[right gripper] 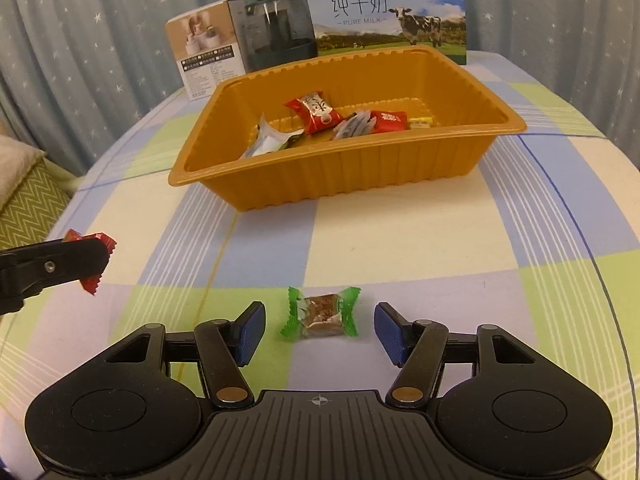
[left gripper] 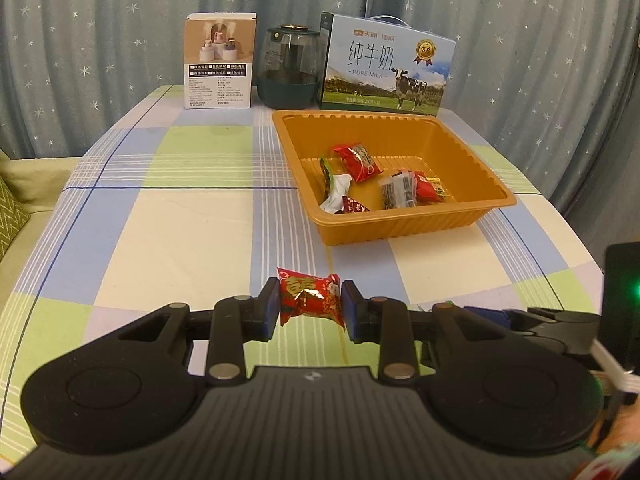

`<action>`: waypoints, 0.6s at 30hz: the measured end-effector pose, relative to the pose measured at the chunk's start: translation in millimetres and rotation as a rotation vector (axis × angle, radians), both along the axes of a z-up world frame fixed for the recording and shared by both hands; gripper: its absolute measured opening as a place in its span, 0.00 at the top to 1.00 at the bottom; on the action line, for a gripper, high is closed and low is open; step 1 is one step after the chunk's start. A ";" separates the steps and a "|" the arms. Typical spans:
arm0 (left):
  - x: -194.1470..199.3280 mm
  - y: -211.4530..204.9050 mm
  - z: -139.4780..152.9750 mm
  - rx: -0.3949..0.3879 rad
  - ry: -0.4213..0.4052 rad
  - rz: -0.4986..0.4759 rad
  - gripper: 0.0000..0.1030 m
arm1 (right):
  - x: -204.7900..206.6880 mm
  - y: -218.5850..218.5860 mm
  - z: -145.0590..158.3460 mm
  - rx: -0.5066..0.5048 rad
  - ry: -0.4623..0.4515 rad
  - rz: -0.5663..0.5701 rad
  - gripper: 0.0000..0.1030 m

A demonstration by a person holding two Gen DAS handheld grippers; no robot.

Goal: Organize snacks
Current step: 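Grasp the red-wrapped candy with the left tool while the right tool grasps the green-ended candy, then carry both candies over the orange tray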

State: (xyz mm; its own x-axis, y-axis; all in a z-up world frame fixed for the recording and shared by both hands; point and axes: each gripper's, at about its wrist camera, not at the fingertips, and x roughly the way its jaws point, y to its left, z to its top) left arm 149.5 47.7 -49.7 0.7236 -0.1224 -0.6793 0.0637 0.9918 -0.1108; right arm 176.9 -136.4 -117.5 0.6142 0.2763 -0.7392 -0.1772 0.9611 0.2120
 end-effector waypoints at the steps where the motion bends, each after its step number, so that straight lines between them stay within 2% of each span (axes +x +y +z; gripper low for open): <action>1: 0.0 0.1 -0.1 -0.001 0.001 0.000 0.72 | 0.6 1.4 -0.6 -0.005 -0.003 0.000 0.41; 4: -0.2 0.2 -0.5 0.000 0.004 0.000 0.72 | 0.5 6.4 -1.6 -0.053 -0.020 0.017 0.56; 6: -1.0 0.6 -1.6 -0.002 0.008 0.000 0.72 | -1.2 7.9 -3.0 -0.067 -0.028 0.027 0.57; 11: -2.5 -1.6 -4.6 0.003 0.021 -0.005 0.72 | -3.4 4.9 -2.2 -0.068 -0.023 0.026 0.71; 18: -6.6 -3.7 -7.4 -0.003 0.040 -0.009 0.72 | -10.3 -4.0 4.3 -0.056 -0.014 0.009 0.73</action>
